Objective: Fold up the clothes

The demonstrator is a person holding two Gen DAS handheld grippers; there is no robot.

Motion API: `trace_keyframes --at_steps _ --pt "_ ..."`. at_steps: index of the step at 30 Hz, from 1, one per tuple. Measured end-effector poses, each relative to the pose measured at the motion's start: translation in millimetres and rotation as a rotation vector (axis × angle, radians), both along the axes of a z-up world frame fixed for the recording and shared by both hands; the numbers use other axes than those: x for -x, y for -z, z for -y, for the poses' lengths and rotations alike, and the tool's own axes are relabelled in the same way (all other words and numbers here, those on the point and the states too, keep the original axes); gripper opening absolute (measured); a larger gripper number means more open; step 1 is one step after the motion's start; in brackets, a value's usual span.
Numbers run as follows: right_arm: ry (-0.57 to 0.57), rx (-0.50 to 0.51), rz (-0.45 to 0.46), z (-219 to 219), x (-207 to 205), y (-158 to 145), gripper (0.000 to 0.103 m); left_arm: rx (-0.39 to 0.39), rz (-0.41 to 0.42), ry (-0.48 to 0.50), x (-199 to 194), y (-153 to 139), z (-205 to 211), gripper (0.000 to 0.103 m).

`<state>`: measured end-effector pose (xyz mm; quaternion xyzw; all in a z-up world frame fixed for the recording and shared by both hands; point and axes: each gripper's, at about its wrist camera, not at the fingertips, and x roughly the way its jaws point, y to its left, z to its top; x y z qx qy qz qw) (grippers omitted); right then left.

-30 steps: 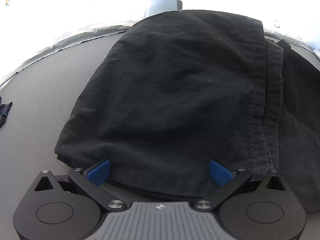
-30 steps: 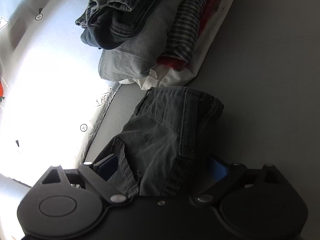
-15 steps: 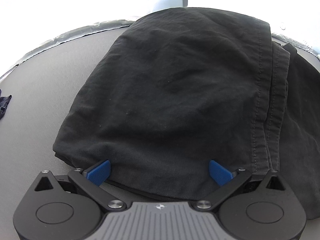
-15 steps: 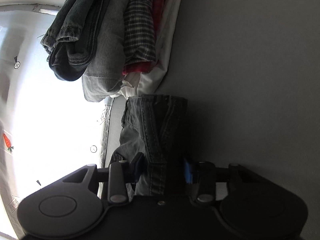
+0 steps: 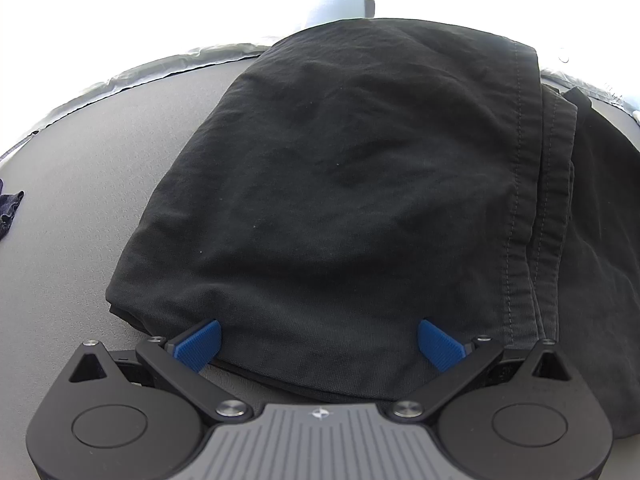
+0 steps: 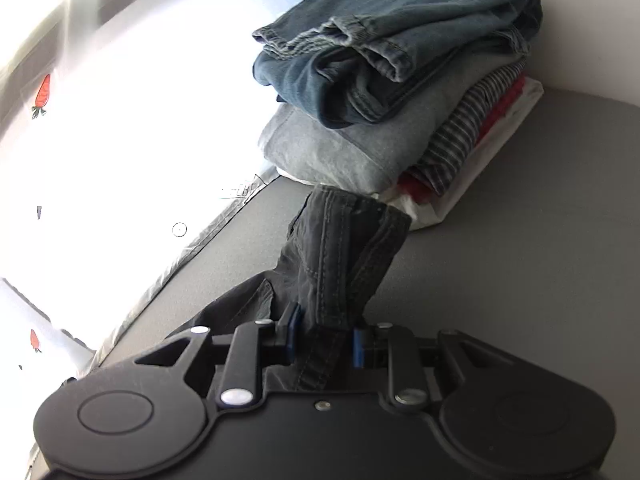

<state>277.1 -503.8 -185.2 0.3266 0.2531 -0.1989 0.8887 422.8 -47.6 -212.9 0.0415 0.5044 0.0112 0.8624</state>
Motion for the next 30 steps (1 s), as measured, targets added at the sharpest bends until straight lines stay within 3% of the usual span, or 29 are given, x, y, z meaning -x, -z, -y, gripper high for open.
trace_keyframes --at_steps 11,15,22,26,30 --pt "-0.171 0.379 0.029 -82 -17 -69 0.024 0.009 -0.047 0.009 -6 -4 0 0.103" --pt "-0.242 0.475 0.062 -117 -23 -88 0.024 0.02 -0.078 0.034 -8 -6 -3 0.103" --pt "-0.342 0.496 0.122 -174 -35 -105 0.022 0.006 0.0 0.126 4 -18 -19 0.103" --pt "-0.364 0.484 0.135 -202 -41 -104 0.021 -0.012 0.07 0.107 4 -33 -48 0.103" --pt "-0.377 0.47 0.139 -228 -48 -102 0.021 -0.017 0.072 0.08 -3 -35 -77 0.103"
